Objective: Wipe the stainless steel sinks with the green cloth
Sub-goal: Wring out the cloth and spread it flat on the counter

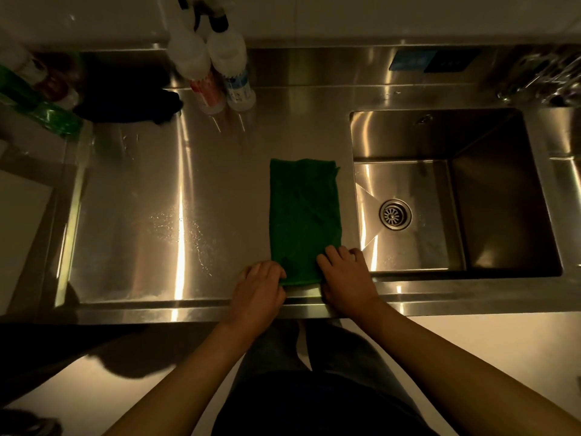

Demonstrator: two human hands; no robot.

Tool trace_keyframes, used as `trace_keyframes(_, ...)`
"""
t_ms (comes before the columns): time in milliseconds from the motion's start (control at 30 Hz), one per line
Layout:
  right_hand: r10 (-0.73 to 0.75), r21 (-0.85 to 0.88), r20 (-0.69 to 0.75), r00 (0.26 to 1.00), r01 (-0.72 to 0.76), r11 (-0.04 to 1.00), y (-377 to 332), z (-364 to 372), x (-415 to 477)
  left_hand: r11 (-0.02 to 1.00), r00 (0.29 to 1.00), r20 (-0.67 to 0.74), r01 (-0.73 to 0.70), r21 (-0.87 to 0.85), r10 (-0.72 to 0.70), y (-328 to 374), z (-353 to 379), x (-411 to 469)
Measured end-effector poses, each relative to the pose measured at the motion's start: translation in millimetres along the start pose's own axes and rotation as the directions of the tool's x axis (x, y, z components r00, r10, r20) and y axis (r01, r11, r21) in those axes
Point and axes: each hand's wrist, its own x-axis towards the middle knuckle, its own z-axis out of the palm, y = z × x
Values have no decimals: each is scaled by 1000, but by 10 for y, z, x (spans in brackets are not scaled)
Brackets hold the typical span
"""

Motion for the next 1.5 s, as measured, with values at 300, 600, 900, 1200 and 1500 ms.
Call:
trace_keyframes(300,-88,57,-94,992,93,994,274,33,-334,985,997,63,-53,163,43,39,79,12)
trace_keyframes(600,163,260,-126,979,-126,957,126,-131,-224,938,995,65,51,342,-78,223,216,72)
trace_keyframes(900,17,220,-76,997,0,976,252,-134,-335,934,984,-66,-135,331,166,-24,75,36)
trace_keyframes(1200,-63,272,36,997,50,961,247,-114,-536,945,962,-37,-257,200,270,-90,-56,-254)
trace_keyframes(1500,132,505,8,991,-118,855,452,-566,98,992,980,-152,-128,-6,126,-26,-544,219)
